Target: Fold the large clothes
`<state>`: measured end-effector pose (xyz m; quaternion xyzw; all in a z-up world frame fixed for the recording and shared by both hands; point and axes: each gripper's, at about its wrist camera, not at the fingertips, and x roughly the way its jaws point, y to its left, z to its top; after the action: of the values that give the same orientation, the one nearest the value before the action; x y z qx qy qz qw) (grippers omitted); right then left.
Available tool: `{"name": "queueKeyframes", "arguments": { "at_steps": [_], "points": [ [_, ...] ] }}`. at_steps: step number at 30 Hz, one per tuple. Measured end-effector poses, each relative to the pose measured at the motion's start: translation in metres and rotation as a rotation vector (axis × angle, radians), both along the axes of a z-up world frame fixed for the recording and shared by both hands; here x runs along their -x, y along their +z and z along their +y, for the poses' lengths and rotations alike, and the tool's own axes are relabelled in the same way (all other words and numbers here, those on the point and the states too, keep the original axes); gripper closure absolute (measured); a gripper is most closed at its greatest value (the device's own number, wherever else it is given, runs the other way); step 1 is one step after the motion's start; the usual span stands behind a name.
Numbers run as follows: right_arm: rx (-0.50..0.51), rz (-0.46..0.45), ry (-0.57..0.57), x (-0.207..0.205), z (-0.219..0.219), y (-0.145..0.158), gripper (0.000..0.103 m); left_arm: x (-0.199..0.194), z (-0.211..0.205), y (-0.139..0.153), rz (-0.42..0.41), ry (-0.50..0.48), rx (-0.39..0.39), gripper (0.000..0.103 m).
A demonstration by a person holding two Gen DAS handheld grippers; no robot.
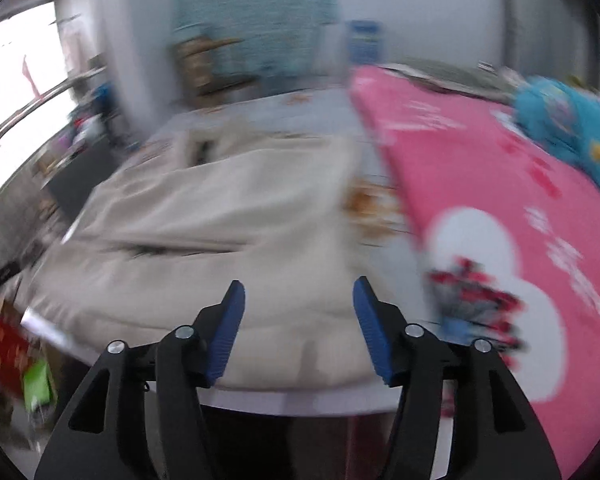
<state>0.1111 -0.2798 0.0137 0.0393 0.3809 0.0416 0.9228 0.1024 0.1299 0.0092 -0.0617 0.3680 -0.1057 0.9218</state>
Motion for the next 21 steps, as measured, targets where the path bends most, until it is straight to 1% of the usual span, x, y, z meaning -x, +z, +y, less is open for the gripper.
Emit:
{"name": "queueKeyframes", "arguments": {
  "at_steps": [2,4,5,6,8,9,10,12,13,14,15,19,21],
  "points": [
    [0.007,0.027,0.068,-0.014,0.026,-0.01,0.044,-0.009,-0.031,-0.007,0.02,-0.068,-0.021,0.06],
    [-0.002,0.063,0.123,-0.025,0.05,-0.02,0.044,-0.014,-0.059,-0.017,0.039,-0.135,-0.051,0.057],
    [-0.016,0.074,0.142,-0.029,0.056,-0.024,0.044,-0.016,-0.072,-0.023,0.05,-0.159,-0.067,0.054],
    [-0.032,0.085,0.167,-0.033,0.063,-0.028,0.044,-0.02,-0.081,-0.031,0.064,-0.169,-0.088,0.053],
    [-0.03,0.102,0.197,-0.038,0.075,-0.037,0.044,-0.026,-0.087,-0.047,0.091,-0.158,-0.126,0.053],
    [-0.012,0.134,0.206,-0.042,0.082,-0.045,0.044,-0.032,-0.089,-0.056,0.104,-0.142,-0.144,0.053],
    [0.004,0.162,0.203,-0.045,0.087,-0.053,0.043,-0.032,-0.091,-0.056,0.068,-0.131,-0.156,0.053],
    [0.06,0.126,0.199,-0.047,0.096,-0.058,0.043,-0.037,-0.097,-0.059,0.041,-0.125,-0.207,0.051],
    [0.113,0.118,0.196,-0.05,0.102,-0.059,0.044,-0.039,-0.099,-0.059,0.036,-0.122,-0.212,0.05],
    [0.137,0.115,0.189,-0.053,0.106,-0.058,0.044,-0.044,-0.099,-0.06,0.035,-0.117,-0.21,0.05],
    [0.137,0.114,0.179,-0.057,0.108,-0.058,0.043,-0.048,-0.099,-0.06,0.035,-0.111,-0.205,0.049],
    [0.11,0.118,0.134,-0.069,0.105,-0.059,0.043,-0.056,-0.092,-0.057,0.034,-0.08,-0.185,0.048],
    [0.101,0.136,0.099,-0.071,0.105,-0.057,0.043,-0.057,-0.091,-0.054,0.051,-0.067,-0.165,0.048]
  ]
}}
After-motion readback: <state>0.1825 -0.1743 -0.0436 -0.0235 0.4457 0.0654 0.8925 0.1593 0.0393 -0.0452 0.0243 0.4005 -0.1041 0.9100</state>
